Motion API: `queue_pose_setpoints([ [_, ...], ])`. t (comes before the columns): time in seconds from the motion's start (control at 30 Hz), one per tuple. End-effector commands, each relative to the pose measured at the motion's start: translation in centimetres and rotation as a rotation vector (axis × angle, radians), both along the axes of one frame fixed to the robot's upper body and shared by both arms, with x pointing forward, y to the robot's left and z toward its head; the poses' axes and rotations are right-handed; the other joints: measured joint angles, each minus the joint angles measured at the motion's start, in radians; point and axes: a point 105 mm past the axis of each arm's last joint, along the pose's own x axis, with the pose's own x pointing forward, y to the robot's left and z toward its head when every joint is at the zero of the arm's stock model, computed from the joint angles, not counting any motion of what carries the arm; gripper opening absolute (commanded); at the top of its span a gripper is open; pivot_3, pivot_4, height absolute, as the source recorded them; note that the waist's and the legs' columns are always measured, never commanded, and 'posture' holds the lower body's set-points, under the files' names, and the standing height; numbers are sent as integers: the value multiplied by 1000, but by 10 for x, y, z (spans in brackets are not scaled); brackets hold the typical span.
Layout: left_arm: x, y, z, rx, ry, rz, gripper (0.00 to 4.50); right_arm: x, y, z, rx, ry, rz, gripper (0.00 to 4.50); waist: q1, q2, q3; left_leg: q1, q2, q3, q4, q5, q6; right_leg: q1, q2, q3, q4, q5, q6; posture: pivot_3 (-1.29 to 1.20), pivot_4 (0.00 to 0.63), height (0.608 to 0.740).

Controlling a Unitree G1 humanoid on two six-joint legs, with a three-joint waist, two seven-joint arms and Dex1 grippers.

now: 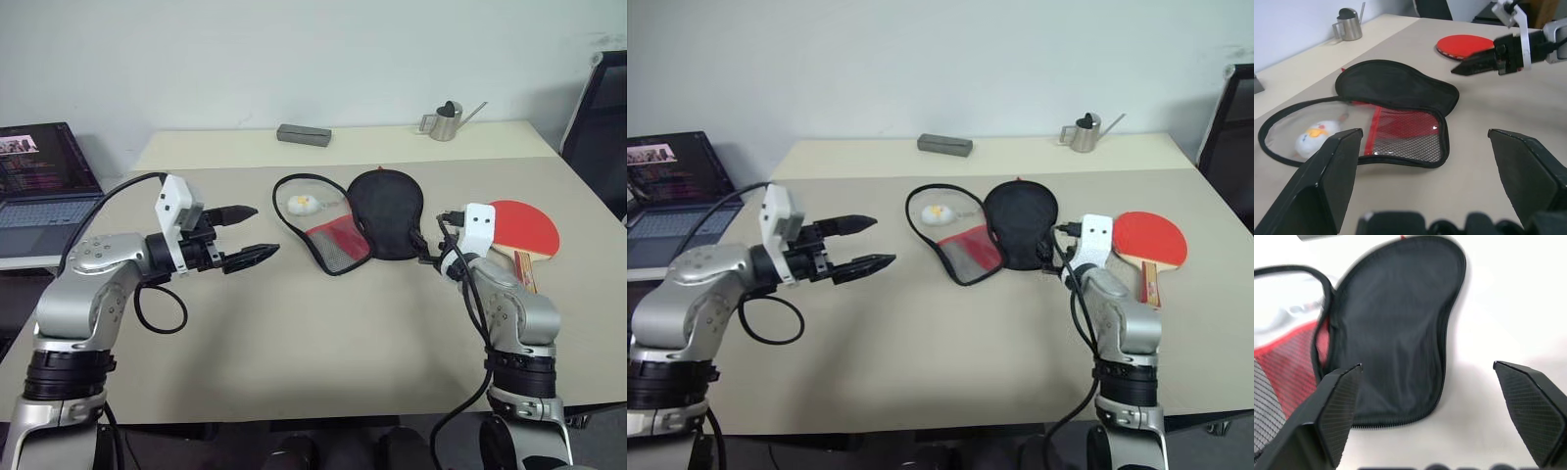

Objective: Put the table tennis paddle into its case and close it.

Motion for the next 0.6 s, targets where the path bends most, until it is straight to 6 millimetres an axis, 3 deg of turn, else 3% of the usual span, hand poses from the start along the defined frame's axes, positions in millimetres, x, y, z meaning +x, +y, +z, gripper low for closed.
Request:
queue_pose_setpoints([
  [0.03,-1,-10,13,-3,-60,-46,4500,-8,-16,16,-65,-100,-39,4473,3,0,0,0,0,0,0,0,0,0,0,0,0,0,0,0,150,740],
  [0.2,0,-23,14,-9,-58,-112,4500,-18,-53,14,-183,-126,-191,4473,7,0,0,0,0,1,0,0,0,0,0,1,0,0,0,0,150,740],
  [0.43,3,-34,13,-12,-54,-165,4500,-31,-82,5,-236,-137,-327,4473,7,-1,0,2,2,7,0,0,0,-1,1,3,0,0,0,0,150,740],
  [0.6,7,-42,12,-4,-54,-202,4500,-36,-109,-17,-214,-71,-427,4473,9,-1,0,2,2,8,0,0,0,-1,2,4,1,0,0,0,150,740],
])
